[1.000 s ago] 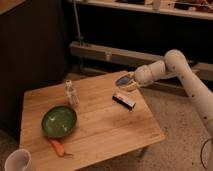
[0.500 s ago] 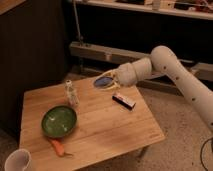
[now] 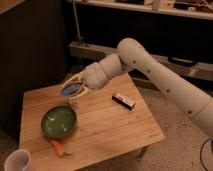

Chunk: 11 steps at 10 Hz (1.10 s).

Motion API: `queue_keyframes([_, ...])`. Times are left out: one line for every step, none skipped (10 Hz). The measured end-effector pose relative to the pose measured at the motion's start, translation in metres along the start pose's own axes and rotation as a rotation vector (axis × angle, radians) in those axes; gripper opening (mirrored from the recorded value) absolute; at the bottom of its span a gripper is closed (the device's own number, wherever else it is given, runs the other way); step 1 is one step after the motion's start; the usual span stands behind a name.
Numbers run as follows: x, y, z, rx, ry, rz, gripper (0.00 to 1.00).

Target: Place the white sponge in the ceramic cup

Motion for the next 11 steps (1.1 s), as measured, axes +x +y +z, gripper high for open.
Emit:
queue_keyframes([-0.015,-0.001,0.019,-0.046,-0.019,-0.034,0.00])
queue_keyframes([-0.027,-0.002,0.034,-0.091,-0.040,-0.065,0.00])
queue_keyframes([-0.035,-0.003,0.046,-0.135,-0.069,-0.090,0.00])
queue_keyframes([-0.041,-0.003,0.057,-0.174,-0.098,-0.109,0.00])
queue_keyframes([-0.042,-0.003,0.057,-0.177,-0.101,-0.112,0.00])
queue_keyframes([-0.041,-0.002,0.056,-0.175,-0.100,-0.111,0.00])
queue_keyframes([-0.041,-0.002,0.056,-0.175,-0.100,-0.111,0.00])
queue_keyframes([-0.042,-0.003,0.057,-0.177,-0.101,-0.112,0.00])
queue_keyframes([-0.040,-0.002,0.055,-0.178,-0.098,-0.110,0.00])
queue_keyframes([-0.038,-0.002,0.055,-0.184,-0.087,-0.111,0.00])
queue_keyframes([-0.040,-0.002,0.062,-0.193,-0.090,-0.122,0.00])
